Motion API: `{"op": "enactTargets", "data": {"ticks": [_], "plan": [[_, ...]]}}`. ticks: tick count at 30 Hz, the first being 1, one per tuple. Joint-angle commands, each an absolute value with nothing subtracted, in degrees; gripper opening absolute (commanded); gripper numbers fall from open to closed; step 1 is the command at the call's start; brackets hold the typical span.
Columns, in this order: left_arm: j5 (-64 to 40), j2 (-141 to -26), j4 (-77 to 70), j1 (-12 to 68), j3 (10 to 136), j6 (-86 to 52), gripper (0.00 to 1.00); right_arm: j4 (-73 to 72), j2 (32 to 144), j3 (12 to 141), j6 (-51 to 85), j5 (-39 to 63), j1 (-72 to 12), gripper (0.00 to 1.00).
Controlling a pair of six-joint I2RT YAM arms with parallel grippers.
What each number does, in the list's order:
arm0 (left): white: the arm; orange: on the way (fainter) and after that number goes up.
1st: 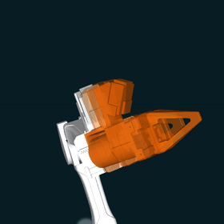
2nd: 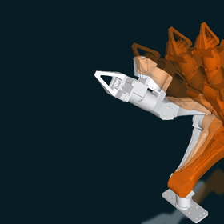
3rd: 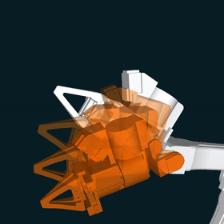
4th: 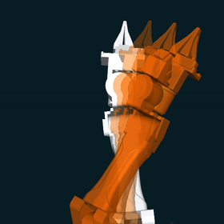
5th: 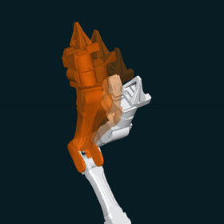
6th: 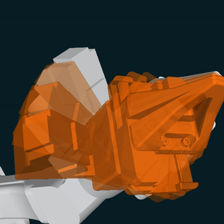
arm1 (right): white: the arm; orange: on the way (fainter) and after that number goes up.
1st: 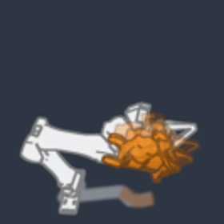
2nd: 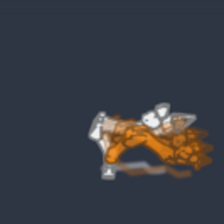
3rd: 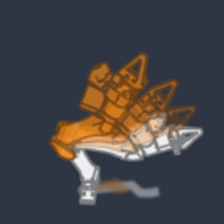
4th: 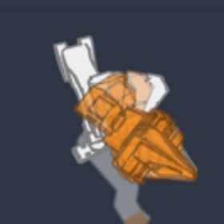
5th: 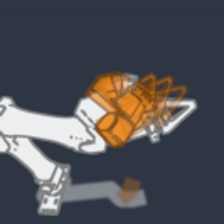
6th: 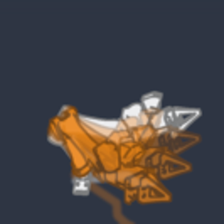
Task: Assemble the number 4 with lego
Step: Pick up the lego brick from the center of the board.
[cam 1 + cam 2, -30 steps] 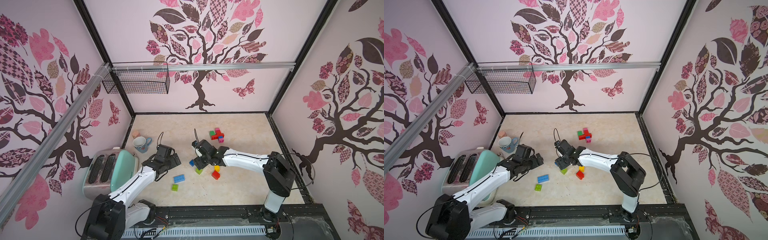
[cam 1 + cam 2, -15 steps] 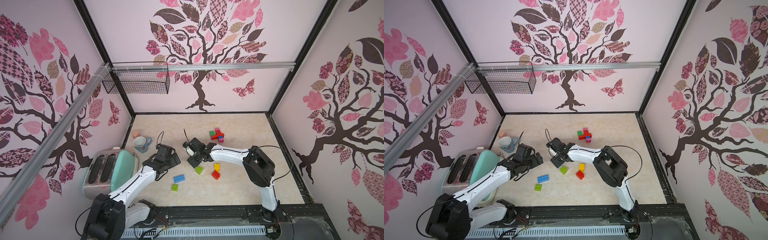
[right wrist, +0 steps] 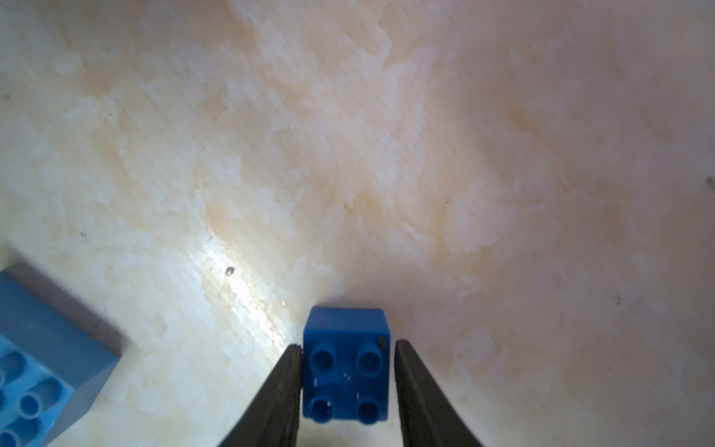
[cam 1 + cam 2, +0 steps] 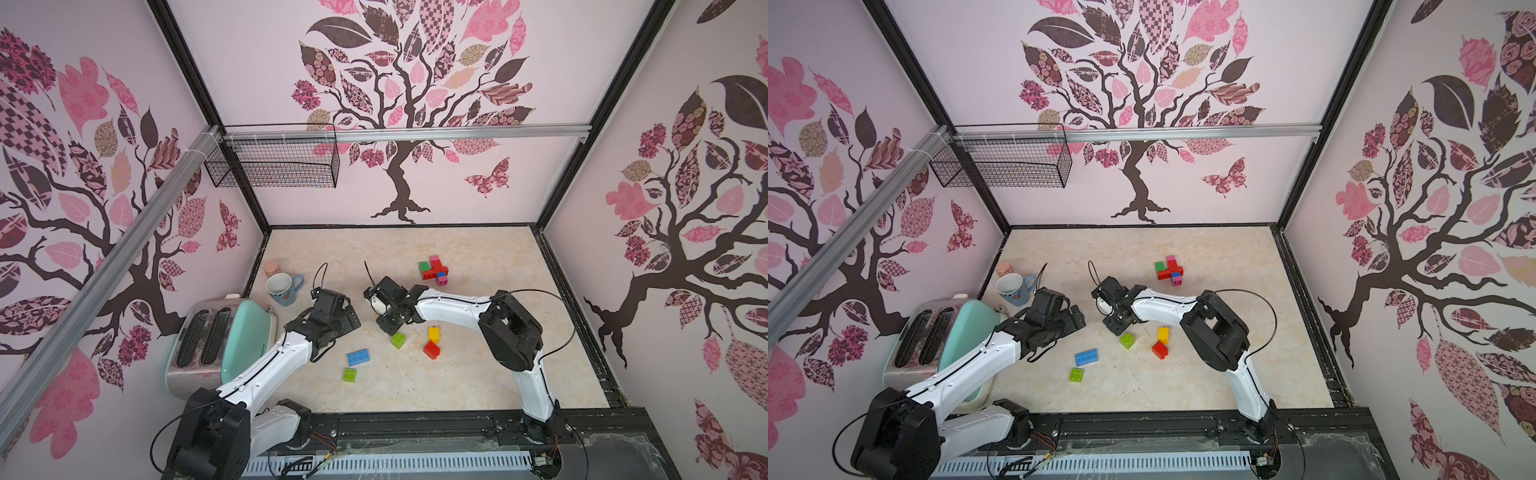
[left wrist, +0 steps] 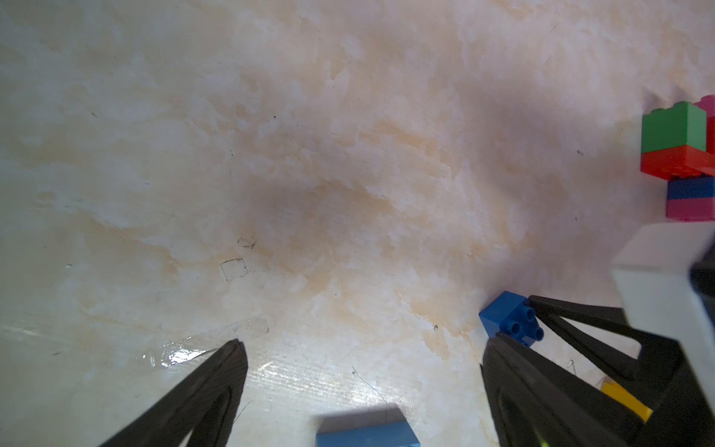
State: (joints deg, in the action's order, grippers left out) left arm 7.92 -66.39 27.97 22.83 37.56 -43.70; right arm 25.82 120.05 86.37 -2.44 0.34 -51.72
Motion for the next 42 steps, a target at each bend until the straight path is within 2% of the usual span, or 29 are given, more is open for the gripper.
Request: {"op": "enactTargets", "data": {"ticks": [1, 6, 9, 13, 19, 26, 30, 34, 42], "plan": [[8.80, -66.22, 28.04, 22.93, 38.14, -43.86, 0.98, 26.98, 122.87, 88.59, -2.42, 1.42, -51.81, 0.40], [8.79, -66.36, 28.04, 22.94, 38.14, -43.86, 0.98, 27.15, 123.14, 88.68, -2.48, 0.92, -51.78, 0.44], [8.79, -66.54, 28.08, 22.94, 38.17, -43.62, 0.98, 27.11, 123.23, 88.68, -2.63, 0.98, -51.77, 0.40], [8.16, -66.94, 28.12, 22.96, 38.57, -42.07, 0.98, 26.27, 121.53, 87.89, -2.64, 0.55, -51.77, 0.25], [6.69, -67.89, 29.51, 23.63, 40.29, -41.01, 0.98, 20.93, 110.12, 80.58, -1.41, 0.25, -51.65, 0.00], [6.93, -72.25, 31.80, 29.74, 44.30, -39.49, 0.98, 13.20, 92.43, 64.94, 4.04, 4.64, -49.38, 0.00], [4.66, -76.19, 33.38, 34.04, 47.28, -39.30, 0.98, 14.19, 87.00, 58.60, 7.39, 14.90, -44.59, 0.00], [0.32, -80.37, 32.88, 36.60, 49.02, -38.52, 0.98, 18.34, 86.67, 56.53, 5.38, 17.91, -43.53, 0.00], [-3.15, -86.00, 32.52, 36.84, 52.17, -37.20, 0.98, 22.43, 93.43, 63.45, 1.49, 20.75, -43.52, 0.00]]}}
